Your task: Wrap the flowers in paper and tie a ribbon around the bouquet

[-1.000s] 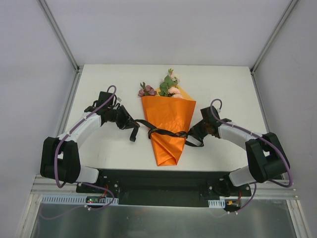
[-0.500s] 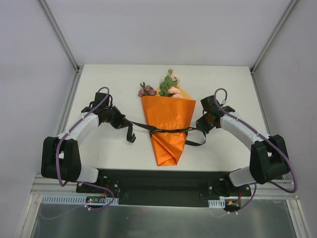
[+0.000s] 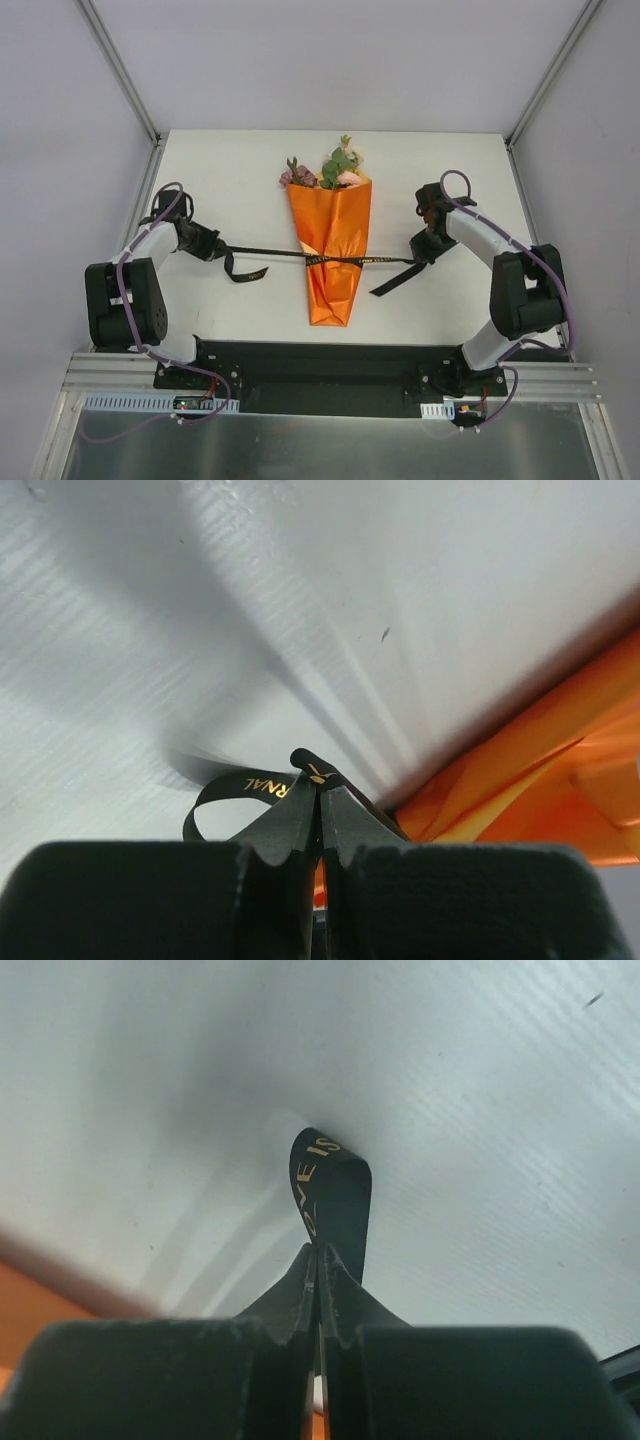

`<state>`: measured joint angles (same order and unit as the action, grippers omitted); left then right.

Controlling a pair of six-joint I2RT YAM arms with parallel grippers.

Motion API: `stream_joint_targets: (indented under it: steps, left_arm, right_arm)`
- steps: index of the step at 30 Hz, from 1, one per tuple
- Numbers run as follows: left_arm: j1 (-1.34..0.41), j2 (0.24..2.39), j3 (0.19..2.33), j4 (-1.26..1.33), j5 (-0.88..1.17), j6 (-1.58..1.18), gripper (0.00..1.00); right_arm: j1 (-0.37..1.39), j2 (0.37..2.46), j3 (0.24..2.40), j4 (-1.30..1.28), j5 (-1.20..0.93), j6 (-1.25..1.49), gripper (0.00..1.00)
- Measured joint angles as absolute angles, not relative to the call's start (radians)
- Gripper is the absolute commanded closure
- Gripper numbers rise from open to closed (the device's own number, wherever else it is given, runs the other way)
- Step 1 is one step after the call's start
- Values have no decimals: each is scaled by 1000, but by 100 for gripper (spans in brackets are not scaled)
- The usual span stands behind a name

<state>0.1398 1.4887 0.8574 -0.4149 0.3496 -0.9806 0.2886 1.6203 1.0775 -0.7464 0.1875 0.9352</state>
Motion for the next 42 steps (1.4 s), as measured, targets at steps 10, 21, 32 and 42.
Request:
stream_joint_targets:
  steps: [10,21,32,42]
  left_arm:
    - [279,1488,838,-455,301,-952,100]
    - [424,1515,838,-480,276,-922,100]
    - [449,1551,839,-517,278,-908,100]
    - [495,1551,838,-548,279,-908,100]
  right_arm:
    - [100,1647,990,-687,146,922,100]
    - [-27,1670,974,-669,57,922,99]
    - [-139,1673,970,-664,12,916,100]
    - [-274,1680,965,-665,-57,916,100]
